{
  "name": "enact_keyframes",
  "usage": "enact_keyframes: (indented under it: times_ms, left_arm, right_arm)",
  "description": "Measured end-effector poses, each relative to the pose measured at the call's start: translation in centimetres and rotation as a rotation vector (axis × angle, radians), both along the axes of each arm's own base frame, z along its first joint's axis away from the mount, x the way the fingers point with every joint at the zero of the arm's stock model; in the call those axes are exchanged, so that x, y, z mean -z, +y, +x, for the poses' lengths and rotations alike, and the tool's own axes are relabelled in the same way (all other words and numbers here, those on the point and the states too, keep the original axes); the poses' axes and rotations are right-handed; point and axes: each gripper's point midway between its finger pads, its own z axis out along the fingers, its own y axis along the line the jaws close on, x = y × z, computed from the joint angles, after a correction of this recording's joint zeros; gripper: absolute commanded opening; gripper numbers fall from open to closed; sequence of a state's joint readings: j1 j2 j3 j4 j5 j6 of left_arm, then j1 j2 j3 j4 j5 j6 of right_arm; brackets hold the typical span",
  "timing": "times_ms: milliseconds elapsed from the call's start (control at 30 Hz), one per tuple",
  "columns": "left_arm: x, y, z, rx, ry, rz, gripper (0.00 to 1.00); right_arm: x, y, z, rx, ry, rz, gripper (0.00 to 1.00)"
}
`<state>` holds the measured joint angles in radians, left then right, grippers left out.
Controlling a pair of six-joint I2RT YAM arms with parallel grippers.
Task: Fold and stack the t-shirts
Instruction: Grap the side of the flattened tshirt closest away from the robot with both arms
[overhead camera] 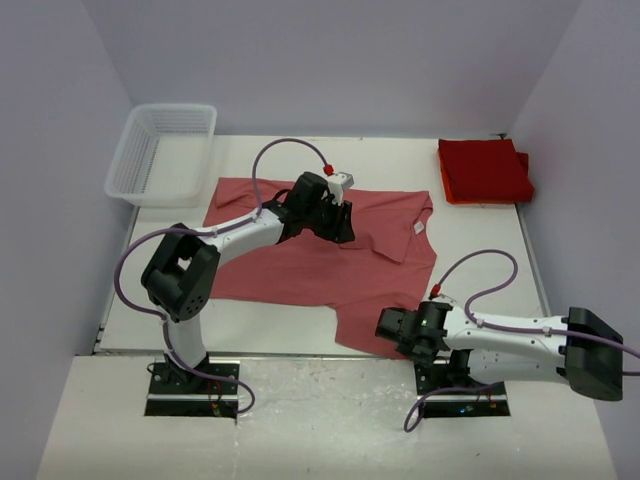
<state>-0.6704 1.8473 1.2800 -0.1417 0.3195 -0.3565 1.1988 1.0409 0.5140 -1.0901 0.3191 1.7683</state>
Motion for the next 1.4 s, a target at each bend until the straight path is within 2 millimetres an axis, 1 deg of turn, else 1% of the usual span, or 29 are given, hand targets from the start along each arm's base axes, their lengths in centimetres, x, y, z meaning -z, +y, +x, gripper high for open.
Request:
enact_keyframes:
  times_ms: [67, 167, 333, 400, 433, 467, 500, 600, 733, 833, 933, 967, 1000, 1033, 1067, 1100, 1133, 1200, 1267, 1333, 1400]
  left_arm:
    - [0.0, 0.0, 0.0, 0.001, 0.000, 0.000, 0.51]
    - [0.0, 0.0, -0.1, 0.003, 0.001, -0.002, 0.51]
    - [-0.3, 0.0, -0.1, 0.006, -0.001, -0.007, 0.51]
    - [-0.6, -0.1, -0.1, 0.007, -0.006, -0.012, 0.51]
    - [-0.7, -0.1, -0.1, 0.007, -0.009, -0.015, 0.51]
    - [-0.8, -0.1, -0.1, 0.008, -0.011, -0.017, 0.51]
    - [-1.0, -0.1, -0.1, 0.008, -0.014, -0.020, 0.51]
    - [-1.1, -0.1, -0.2, 0.008, -0.017, -0.022, 0.51]
    - [-0.8, 0.2, -0.5, 0.003, -0.012, -0.012, 0.51]
    - [-0.5, 1.4, -0.7, -0.060, -0.036, 0.032, 0.51]
    - [-0.9, 4.0, -1.2, -0.193, -0.065, 0.092, 0.50]
    - [-1.3, 5.1, -1.3, -0.247, -0.079, 0.110, 0.51]
    - [-1.6, 6.1, -1.4, -0.295, -0.086, 0.126, 0.59]
    - [-2.1, 7.4, -1.5, -0.351, -0.096, 0.143, 0.69]
    - [-2.5, 8.6, -1.5, -0.402, -0.107, 0.159, 0.88]
    - [-2.9, 9.9, -1.6, -0.456, -0.118, 0.180, 0.91]
    - [-3.2, 11.1, -1.6, -0.512, -0.117, 0.192, 0.92]
    - [-3.6, 13.7, -1.9, -0.607, -0.109, 0.226, 0.89]
    - [-3.5, 16.9, -2.1, -0.702, -0.089, 0.250, 0.86]
    - [-2.8, 21.0, -2.8, -0.809, -0.057, 0.277, 0.83]
    - [-2.1, 25.1, -4.1, -0.910, -0.026, 0.305, 0.82]
  right_arm:
    - [0.4, -0.1, -0.1, -0.001, 0.010, -0.024, 0.44]
    - [0.4, 0.1, 0.0, -0.004, 0.014, -0.036, 0.42]
    - [0.4, 0.4, 0.1, 0.002, 0.008, -0.022, 0.31]
    - [0.4, 0.7, 0.1, 0.001, 0.005, -0.008, 0.21]
    - [0.4, 0.9, 0.1, -0.002, 0.002, 0.000, 0.14]
    - [0.3, 1.0, 0.2, -0.003, 0.000, 0.006, 0.03]
    - [0.3, 1.2, 0.2, -0.004, -0.001, 0.012, 0.00]
    - [0.3, 1.7, 0.3, -0.008, -0.008, 0.032, 0.00]
    - [0.2, 1.8, 0.3, -0.015, -0.013, 0.030, 0.00]
    - [-0.9, 1.8, 0.9, -0.019, -0.038, 0.007, 0.00]
    - [-3.6, 2.7, 2.4, -0.030, -0.108, 0.006, 0.00]
    - [-4.5, 3.0, 3.0, -0.038, -0.133, 0.009, 0.00]
    - [-5.4, 3.4, 3.5, -0.048, -0.159, 0.014, 0.00]
    - [-6.3, 3.8, 4.1, -0.058, -0.185, 0.018, 0.00]
    - [-6.8, 4.1, 4.5, -0.067, -0.201, 0.020, 0.00]
    - [-7.3, 4.3, 4.9, -0.087, -0.218, 0.015, 0.00]
    - [-7.5, 4.4, 5.3, -0.106, -0.229, 0.001, 0.00]
    - [-7.2, 4.5, 5.6, -0.143, -0.227, -0.027, 0.00]
    - [-6.7, 4.8, 5.9, -0.185, -0.226, -0.052, 0.00]
    - [-6.4, 5.4, 6.3, -0.224, -0.231, -0.056, 0.00]
    - [-6.1, 6.0, 6.5, -0.265, -0.236, -0.051, 0.00]
